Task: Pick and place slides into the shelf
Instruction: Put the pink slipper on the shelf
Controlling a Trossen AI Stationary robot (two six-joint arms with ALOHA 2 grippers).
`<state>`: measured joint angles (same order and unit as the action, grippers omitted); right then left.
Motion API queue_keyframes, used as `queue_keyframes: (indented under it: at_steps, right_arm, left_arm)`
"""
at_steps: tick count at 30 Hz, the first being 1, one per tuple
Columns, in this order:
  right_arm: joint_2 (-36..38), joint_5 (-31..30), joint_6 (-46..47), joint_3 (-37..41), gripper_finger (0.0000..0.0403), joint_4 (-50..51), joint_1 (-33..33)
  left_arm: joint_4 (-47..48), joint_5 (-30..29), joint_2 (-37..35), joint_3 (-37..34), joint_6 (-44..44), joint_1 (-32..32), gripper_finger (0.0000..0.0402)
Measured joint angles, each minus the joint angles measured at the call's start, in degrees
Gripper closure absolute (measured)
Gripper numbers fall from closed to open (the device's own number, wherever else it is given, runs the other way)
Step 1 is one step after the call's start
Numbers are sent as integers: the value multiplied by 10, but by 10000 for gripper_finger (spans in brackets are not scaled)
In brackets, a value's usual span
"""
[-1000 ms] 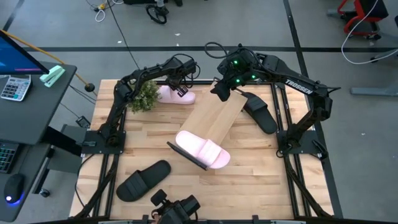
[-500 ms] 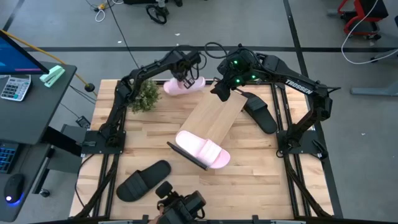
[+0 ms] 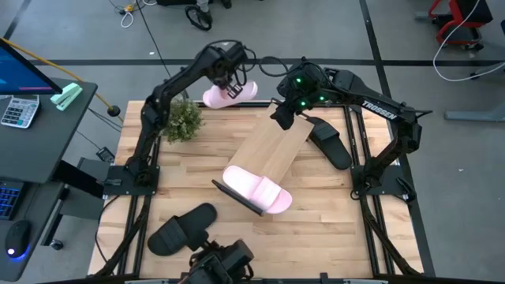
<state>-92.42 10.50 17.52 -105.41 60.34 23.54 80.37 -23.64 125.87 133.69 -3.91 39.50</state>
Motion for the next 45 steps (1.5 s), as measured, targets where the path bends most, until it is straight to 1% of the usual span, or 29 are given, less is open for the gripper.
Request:
queue_keyframes:
  at_steps: [2,8,18,23,27,31,35,42,45]
  right_arm:
    - [0,0,-1,0,193,0,0]
    - [7,0,-11,0,193,4,0]
    - [76,0,-7,0,194,11,8]
    - [104,-42,-8,0,199,44,8]
    - [119,-56,-8,0,200,57,8]
    - [124,-55,-11,0,203,72,8]
    - [124,-55,-15,0,208,75,8]
    - [123,-52,-22,0,212,75,8]
    - [123,-44,-22,0,213,75,8]
  left_arm:
    - [17,0,-8,0,-1,-4,390]
    - [23,5,-32,0,-17,-27,389]
    - [27,5,-59,0,-39,-91,390]
    - [44,5,-68,0,-76,-125,386]
    - [49,5,-68,0,-92,-164,390]
    - [51,2,-68,0,-110,-204,388]
    - [62,-14,-68,0,-134,-239,386]
    - [88,-18,-68,0,-182,-282,390]
    - [97,-18,-68,0,-207,-299,380]
